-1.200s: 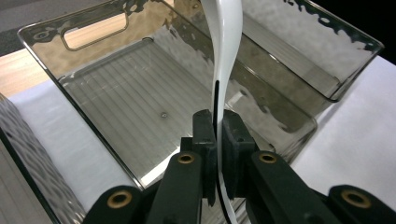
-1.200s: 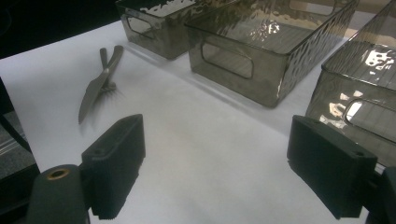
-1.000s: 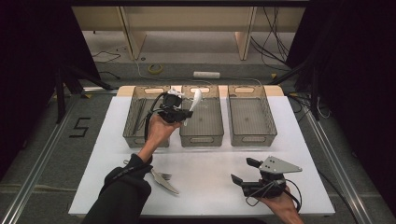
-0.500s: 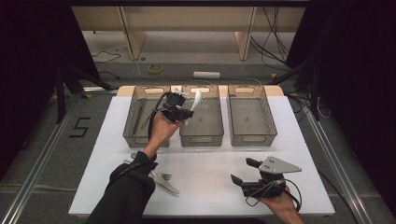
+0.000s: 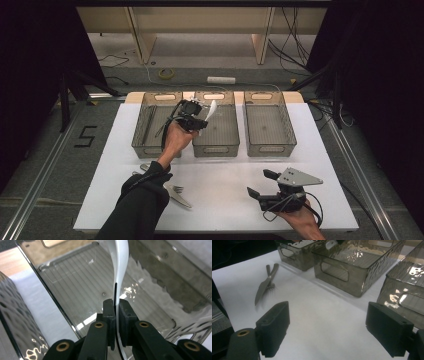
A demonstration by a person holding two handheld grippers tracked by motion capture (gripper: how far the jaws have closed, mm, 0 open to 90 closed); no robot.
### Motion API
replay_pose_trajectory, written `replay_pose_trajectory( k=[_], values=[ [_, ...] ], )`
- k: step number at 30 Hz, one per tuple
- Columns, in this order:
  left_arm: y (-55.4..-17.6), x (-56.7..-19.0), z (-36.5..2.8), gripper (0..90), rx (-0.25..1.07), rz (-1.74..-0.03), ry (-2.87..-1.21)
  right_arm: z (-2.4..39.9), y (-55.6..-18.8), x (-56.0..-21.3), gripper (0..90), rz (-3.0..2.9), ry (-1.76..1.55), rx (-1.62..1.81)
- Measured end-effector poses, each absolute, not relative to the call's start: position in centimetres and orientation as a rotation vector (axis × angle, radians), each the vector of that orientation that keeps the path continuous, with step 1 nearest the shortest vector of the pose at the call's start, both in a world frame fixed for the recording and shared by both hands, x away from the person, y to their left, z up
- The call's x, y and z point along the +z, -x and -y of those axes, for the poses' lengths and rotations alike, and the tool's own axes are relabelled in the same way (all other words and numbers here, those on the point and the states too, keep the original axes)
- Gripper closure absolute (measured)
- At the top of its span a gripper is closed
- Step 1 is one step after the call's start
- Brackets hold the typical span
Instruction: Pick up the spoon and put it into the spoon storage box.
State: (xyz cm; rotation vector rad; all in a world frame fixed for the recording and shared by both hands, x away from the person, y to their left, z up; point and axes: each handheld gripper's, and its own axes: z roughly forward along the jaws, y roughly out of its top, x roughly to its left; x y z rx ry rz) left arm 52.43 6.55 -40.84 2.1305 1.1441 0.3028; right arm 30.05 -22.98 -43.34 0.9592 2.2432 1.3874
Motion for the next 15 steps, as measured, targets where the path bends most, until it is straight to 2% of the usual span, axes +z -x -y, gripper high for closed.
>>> replay_pose_trajectory(
  k=[12,15],
  values=[
    [-52.89,-41.76,-6.67,83.3,0.262,-1.170,-2.124,22.97,-30.02,-43.33,20.3,-2.244,-0.961,1.388],
    [-53.02,-41.55,-6.82,65.4,0.209,-1.181,-2.086,22.98,-30.04,-43.35,20.3,-2.244,-0.959,1.391]
  ],
)
